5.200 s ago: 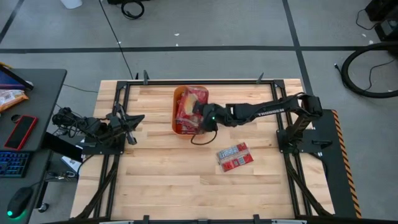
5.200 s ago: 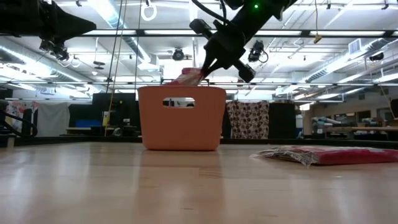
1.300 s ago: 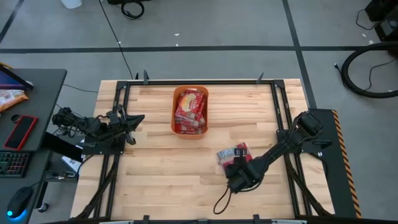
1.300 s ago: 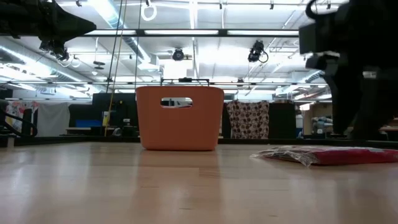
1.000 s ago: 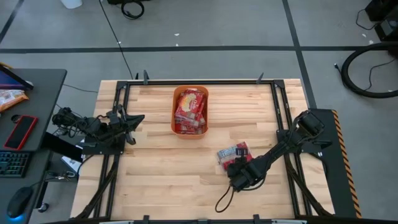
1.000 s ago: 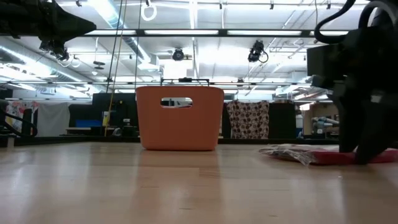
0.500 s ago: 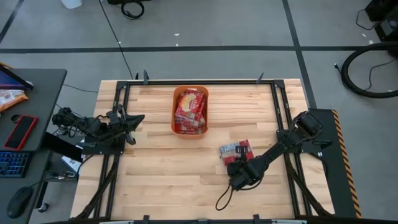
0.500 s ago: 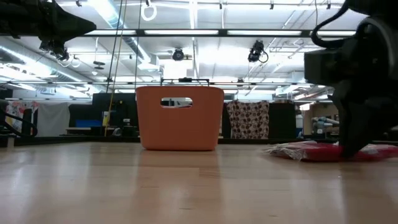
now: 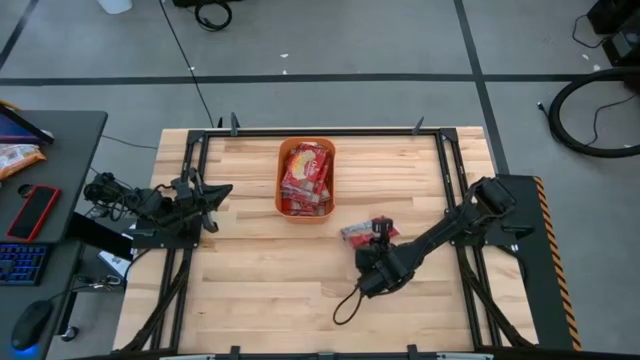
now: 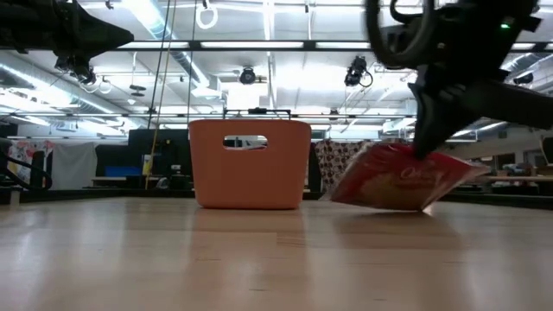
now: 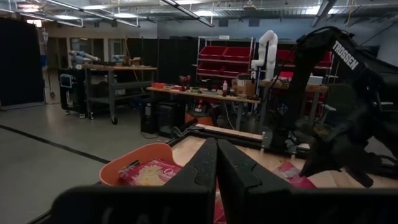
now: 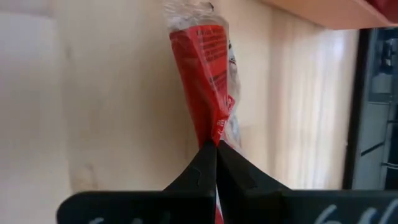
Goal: Sort popcorn bags into baskets
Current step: Put the popcorn bag into the orange bin
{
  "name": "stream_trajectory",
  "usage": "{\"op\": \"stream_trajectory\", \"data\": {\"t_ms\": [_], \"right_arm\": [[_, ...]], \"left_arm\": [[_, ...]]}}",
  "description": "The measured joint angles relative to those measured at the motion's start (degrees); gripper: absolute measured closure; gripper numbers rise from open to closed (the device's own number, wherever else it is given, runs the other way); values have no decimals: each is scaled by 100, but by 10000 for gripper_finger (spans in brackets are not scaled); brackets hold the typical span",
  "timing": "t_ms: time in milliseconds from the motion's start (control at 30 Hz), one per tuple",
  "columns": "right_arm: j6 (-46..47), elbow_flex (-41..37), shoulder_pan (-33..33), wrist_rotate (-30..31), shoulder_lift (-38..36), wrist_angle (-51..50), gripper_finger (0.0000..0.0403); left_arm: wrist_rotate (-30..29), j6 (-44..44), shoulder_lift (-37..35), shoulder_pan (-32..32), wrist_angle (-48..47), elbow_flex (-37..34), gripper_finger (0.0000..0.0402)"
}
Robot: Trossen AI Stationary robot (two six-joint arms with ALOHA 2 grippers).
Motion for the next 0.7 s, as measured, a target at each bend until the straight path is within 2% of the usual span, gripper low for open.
{"op": "stream_trajectory", "data": {"t_ms": [167, 467, 700], "right_arm": [[13, 234, -142, 396, -3, -374, 400], [584, 831, -449, 1223, -9, -1383, 401], [371, 1302, -882, 1778, -12, -1646, 402]], "left_arm": [[0, -16, 0, 0, 0, 0, 388], [0, -13, 0, 0, 0, 0, 388], [0, -16, -2, 0, 0, 0, 388]]}}
